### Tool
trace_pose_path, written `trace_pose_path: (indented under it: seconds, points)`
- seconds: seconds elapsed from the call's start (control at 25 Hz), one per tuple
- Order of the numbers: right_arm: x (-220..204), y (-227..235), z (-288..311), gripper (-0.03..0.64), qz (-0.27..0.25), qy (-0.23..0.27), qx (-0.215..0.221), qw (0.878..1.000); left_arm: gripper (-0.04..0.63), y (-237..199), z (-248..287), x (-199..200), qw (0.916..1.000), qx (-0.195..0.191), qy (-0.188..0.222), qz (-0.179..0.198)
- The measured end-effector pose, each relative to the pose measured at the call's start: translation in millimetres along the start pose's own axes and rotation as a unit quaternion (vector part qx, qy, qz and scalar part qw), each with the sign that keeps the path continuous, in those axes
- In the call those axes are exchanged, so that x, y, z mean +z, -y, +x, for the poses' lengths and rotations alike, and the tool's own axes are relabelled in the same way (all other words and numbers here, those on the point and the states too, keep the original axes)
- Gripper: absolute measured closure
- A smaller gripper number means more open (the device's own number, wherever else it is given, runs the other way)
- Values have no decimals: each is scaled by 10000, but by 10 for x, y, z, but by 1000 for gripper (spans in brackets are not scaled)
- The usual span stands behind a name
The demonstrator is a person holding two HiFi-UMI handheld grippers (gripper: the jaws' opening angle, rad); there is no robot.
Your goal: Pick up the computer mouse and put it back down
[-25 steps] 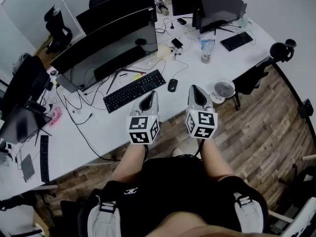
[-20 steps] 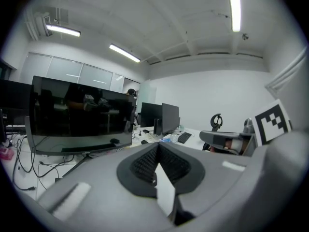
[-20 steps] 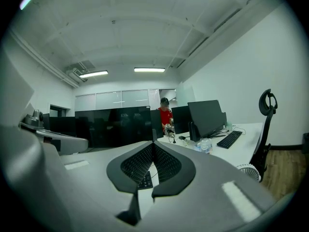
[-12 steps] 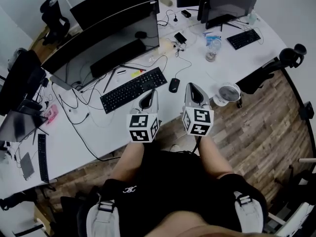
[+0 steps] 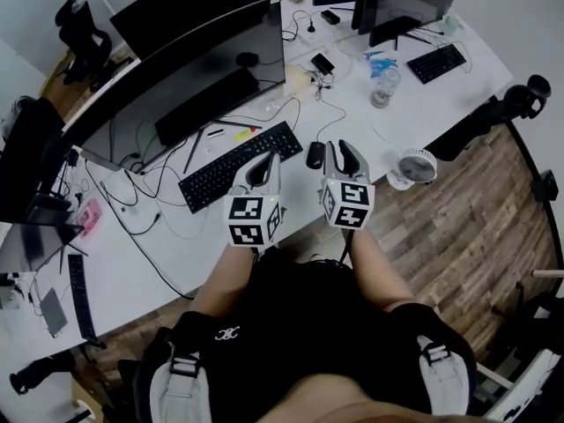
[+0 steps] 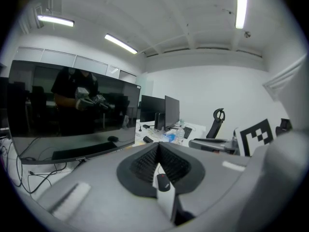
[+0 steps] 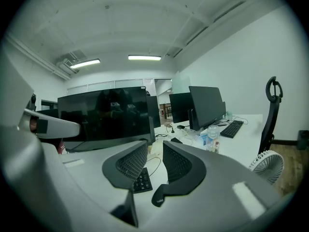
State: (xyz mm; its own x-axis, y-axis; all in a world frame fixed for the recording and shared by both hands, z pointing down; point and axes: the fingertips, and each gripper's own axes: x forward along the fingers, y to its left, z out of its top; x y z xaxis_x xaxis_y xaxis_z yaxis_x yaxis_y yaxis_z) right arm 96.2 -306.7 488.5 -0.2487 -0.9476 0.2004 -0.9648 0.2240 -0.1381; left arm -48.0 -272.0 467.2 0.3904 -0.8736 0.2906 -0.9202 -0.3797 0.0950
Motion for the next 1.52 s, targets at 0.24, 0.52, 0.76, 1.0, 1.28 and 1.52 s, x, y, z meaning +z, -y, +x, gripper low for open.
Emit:
trace_pose_path:
  seconds: [0.24, 0.52, 0.76, 1.0, 1.28, 1.52]
  points:
    - [-388, 81, 361, 500, 351, -558, -356, 9972, 541, -216, 74, 23, 10000, -7, -64, 18]
    - [-896, 126, 684, 486, 378, -1129, -814, 9895, 541, -513, 53, -47, 9998, 98, -195, 1]
    - [-1296, 82, 891, 469, 301, -1626, -940, 9817, 541, -693, 50, -177, 9991, 167, -387, -19]
    - [-1685, 116, 1073, 462, 396, -2034, -1089, 9722, 541, -864, 84, -296, 9982, 186, -573, -20]
    - [-1989, 180, 1223, 402, 506, -2301, -1303, 9631, 541, -1084, 103, -421, 9969, 227, -752, -31]
    - [-2372, 261, 1287, 382, 630, -2646, -1580, 9492, 541, -1223, 111, -495, 9962, 223, -843, -55]
